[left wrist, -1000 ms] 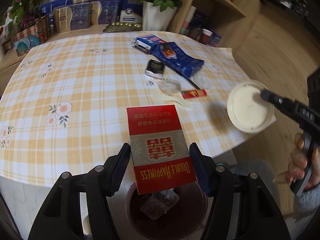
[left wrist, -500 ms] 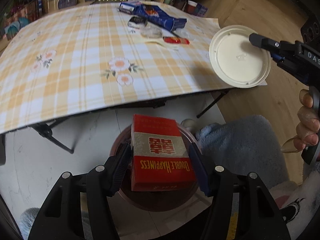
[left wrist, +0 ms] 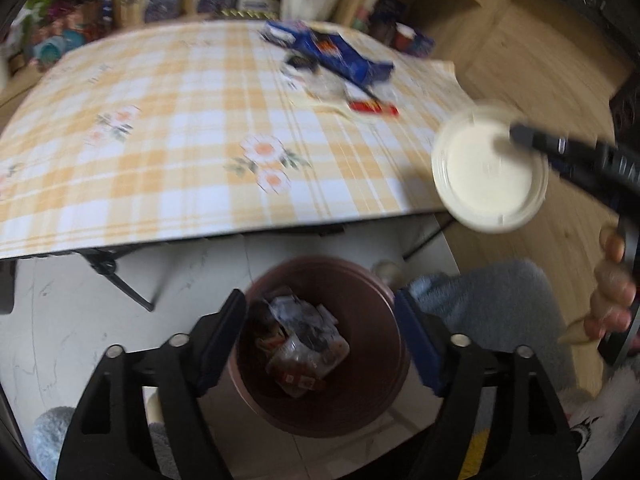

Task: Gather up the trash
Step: 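Open the left gripper to drop the box while the right gripper drops the tub into the bin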

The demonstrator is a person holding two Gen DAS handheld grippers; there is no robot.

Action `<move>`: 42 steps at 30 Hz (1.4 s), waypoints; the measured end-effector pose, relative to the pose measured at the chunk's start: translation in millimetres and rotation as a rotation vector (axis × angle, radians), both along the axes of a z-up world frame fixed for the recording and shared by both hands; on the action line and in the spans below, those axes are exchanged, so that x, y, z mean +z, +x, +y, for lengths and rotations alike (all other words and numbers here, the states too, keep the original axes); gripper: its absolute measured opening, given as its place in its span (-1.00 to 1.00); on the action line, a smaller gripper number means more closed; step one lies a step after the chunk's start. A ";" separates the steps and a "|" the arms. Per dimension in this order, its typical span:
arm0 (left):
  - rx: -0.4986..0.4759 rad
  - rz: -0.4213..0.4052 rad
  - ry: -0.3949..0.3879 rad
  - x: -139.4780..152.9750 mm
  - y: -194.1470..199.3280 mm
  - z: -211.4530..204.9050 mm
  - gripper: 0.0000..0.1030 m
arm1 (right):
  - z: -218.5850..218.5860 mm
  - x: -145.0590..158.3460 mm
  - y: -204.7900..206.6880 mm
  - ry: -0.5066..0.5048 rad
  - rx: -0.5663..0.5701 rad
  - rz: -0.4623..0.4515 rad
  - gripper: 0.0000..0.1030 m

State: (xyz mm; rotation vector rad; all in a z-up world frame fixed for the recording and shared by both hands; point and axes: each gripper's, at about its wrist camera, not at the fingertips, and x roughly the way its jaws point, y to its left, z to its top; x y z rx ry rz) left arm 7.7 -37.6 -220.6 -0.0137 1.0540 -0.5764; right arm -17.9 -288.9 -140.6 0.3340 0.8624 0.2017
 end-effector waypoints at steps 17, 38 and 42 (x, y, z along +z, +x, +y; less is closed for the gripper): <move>0.381 -0.097 -0.015 27.3 -20.3 57.5 0.83 | 48.1 -49.2 -1.1 -0.028 0.111 0.143 -0.60; 0.423 -0.071 -0.025 20.0 -19.0 68.8 0.83 | 62.9 -54.7 0.9 -0.028 0.152 0.150 0.20; 0.422 -0.068 -0.021 20.0 -18.4 67.8 0.83 | 62.5 -51.3 0.5 -0.042 0.145 0.131 0.79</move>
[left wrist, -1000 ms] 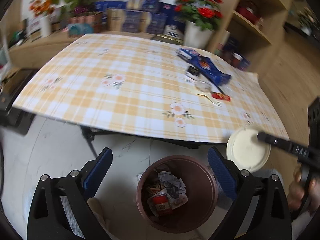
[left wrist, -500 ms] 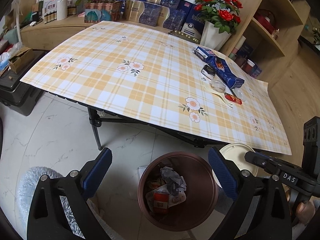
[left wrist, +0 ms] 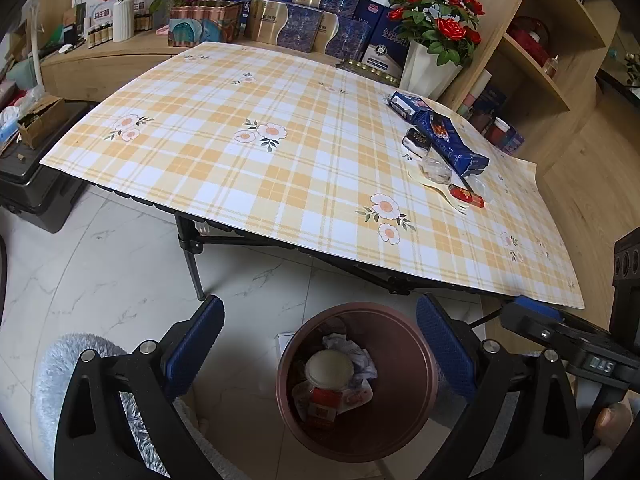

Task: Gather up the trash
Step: 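Open the left gripper to drop the box while the right gripper drops the tub into the bin, then reach the right gripper to the blue snack bag and grasp it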

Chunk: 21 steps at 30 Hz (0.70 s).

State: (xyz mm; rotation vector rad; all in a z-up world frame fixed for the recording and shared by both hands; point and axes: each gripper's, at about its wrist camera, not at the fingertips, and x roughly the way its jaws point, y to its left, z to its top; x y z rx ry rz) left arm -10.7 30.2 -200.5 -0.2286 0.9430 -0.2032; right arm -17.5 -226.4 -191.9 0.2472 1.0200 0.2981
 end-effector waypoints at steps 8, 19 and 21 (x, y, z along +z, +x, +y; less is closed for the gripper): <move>0.001 -0.001 0.001 0.2 -0.6 -1.0 0.83 | -3.4 0.2 1.7 -0.074 -0.035 -0.012 0.88; -0.018 -0.012 0.026 3.4 1.7 -5.7 0.83 | -9.8 15.9 4.7 -0.230 -0.028 -0.119 0.89; -0.027 -0.026 0.036 5.9 3.9 -7.4 0.83 | -11.8 17.7 9.5 -0.254 -0.008 -0.122 0.89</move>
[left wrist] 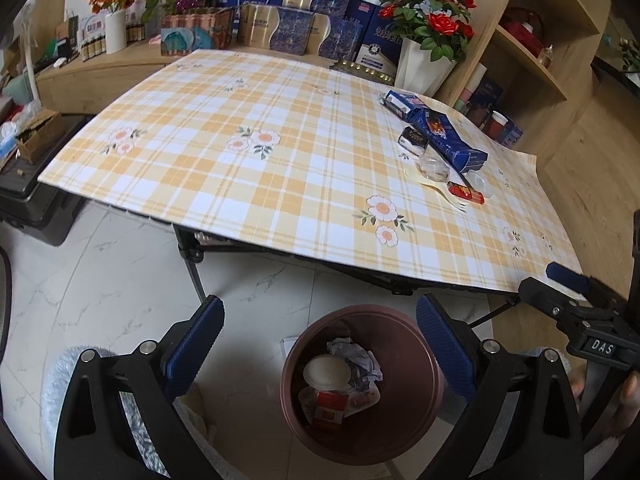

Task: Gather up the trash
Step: 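Reach the right gripper to the blue snack bag and grasp it, then lift the blue snack bag with the right gripper while the left gripper moves toward the blue-and-white box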

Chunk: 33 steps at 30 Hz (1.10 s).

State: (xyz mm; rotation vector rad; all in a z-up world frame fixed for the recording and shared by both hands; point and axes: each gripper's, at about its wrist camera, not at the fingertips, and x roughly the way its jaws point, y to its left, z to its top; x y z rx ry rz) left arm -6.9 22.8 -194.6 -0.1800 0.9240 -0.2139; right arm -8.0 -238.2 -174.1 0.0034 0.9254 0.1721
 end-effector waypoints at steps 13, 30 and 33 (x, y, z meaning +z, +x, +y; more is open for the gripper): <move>-0.047 -0.118 0.072 26.4 36.0 -4.1 0.83 | -28.6 13.4 101.8 -0.338 0.012 0.034 0.88; 0.042 -0.021 0.006 -9.3 88.9 16.1 0.83 | -33.6 -60.9 317.2 -0.635 -0.023 0.216 0.69; 0.061 0.003 -0.007 -18.5 94.2 22.0 0.83 | -28.2 -66.0 328.8 -0.674 -0.041 0.202 0.61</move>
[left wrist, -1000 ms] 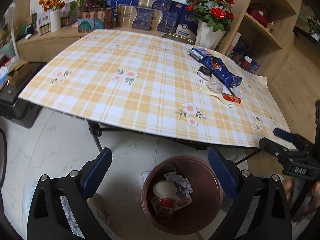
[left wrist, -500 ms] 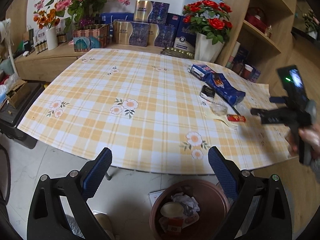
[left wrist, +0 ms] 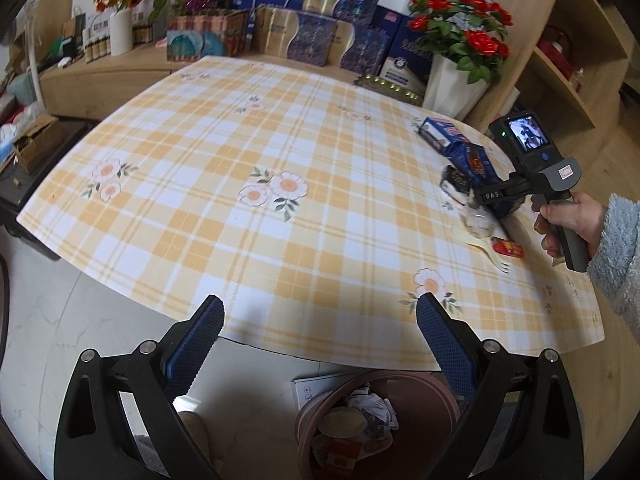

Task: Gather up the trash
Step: 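Lift the blue snack bag with the right gripper while the left gripper moves toward the blue-and-white box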

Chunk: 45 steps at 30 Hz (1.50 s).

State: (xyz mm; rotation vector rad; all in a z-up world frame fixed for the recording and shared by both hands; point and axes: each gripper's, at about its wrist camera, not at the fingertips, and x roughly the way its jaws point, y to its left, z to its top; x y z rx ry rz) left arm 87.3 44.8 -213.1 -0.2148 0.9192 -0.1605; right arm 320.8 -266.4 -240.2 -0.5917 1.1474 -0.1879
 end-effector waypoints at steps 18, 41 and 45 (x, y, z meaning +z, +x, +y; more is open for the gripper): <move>0.005 0.016 -0.047 -6.4 7.2 -1.7 0.83 | -16.6 75.6 -4.8 0.222 0.004 -0.091 -0.65; -0.038 0.010 -0.056 9.1 2.3 -26.8 0.83 | -192.3 119.3 -52.5 0.757 -0.447 -0.136 -0.59; -0.062 0.021 -0.058 7.5 7.4 -34.5 0.83 | -204.7 106.1 -50.7 0.739 -0.471 -0.126 -0.56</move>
